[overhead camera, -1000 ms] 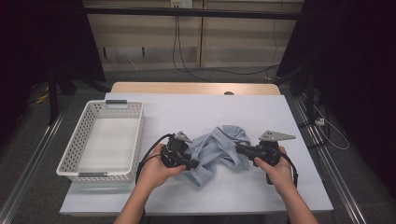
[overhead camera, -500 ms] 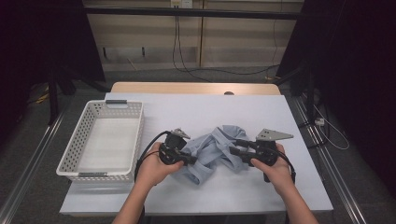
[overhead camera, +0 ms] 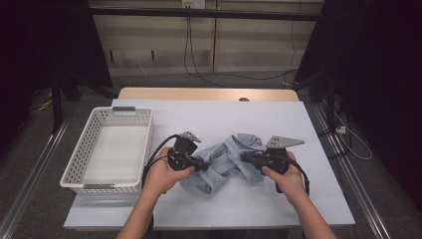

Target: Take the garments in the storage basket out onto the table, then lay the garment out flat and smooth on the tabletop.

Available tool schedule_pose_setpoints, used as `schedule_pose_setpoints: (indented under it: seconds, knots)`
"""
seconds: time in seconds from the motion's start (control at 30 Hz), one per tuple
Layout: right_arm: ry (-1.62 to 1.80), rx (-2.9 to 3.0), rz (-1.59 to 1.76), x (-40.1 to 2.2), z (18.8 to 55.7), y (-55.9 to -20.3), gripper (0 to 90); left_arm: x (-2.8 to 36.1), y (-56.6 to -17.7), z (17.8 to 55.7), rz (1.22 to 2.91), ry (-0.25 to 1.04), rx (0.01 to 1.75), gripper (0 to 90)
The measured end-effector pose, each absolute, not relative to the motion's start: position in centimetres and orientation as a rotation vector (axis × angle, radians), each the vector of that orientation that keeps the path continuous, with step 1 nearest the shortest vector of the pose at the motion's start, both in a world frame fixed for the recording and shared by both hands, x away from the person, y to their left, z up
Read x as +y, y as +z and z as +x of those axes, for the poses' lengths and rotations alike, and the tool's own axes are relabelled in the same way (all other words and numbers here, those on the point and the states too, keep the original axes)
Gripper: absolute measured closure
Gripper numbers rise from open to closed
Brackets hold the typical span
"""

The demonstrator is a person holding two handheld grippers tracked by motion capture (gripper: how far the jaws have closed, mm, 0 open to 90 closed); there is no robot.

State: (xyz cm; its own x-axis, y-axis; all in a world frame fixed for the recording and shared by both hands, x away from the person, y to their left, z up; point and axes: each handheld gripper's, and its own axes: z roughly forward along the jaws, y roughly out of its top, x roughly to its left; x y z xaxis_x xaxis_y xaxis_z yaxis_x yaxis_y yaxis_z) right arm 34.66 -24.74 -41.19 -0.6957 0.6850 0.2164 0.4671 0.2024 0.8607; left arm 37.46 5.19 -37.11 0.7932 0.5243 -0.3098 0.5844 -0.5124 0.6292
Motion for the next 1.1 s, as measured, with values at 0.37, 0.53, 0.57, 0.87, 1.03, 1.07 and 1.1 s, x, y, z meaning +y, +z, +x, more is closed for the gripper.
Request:
schedule_pose_setpoints:
  seconds: [0.37,0.53,0.57,0.87,1.03,1.07,1.1]
  knots:
    - [1.574,2.139,1.139,-26.0,34.9,-38.3,88.6,6.6,-33.7,39.3,2.187,-0.056,0.828,84.0]
    - [1.618,2.104,1.151,-25.6,35.2,-37.7,88.8,7.1,-33.2,40.1,2.191,-0.066,0.831,84.1]
    - [1.635,2.097,1.154,-25.6,35.3,-37.6,88.8,7.1,-33.1,40.1,2.192,-0.066,0.83,84.1]
    - [1.618,2.07,1.155,-25.2,35.8,-36.4,88.9,7.3,-32.2,41.2,2.197,-0.078,0.839,84.3]
    - [1.608,2.055,1.17,-25.3,36.0,-36.0,88.9,7.2,-31.4,41.9,2.188,-0.104,0.835,84.2]
    - [1.617,2.051,1.171,-25.3,36.0,-35.9,88.9,7.2,-31.2,42.0,2.186,-0.102,0.84,84.3]
    - [1.619,2.048,1.168,-25.4,36.0,-35.9,88.9,7.3,-31.0,42.0,2.193,-0.102,0.836,84.2]
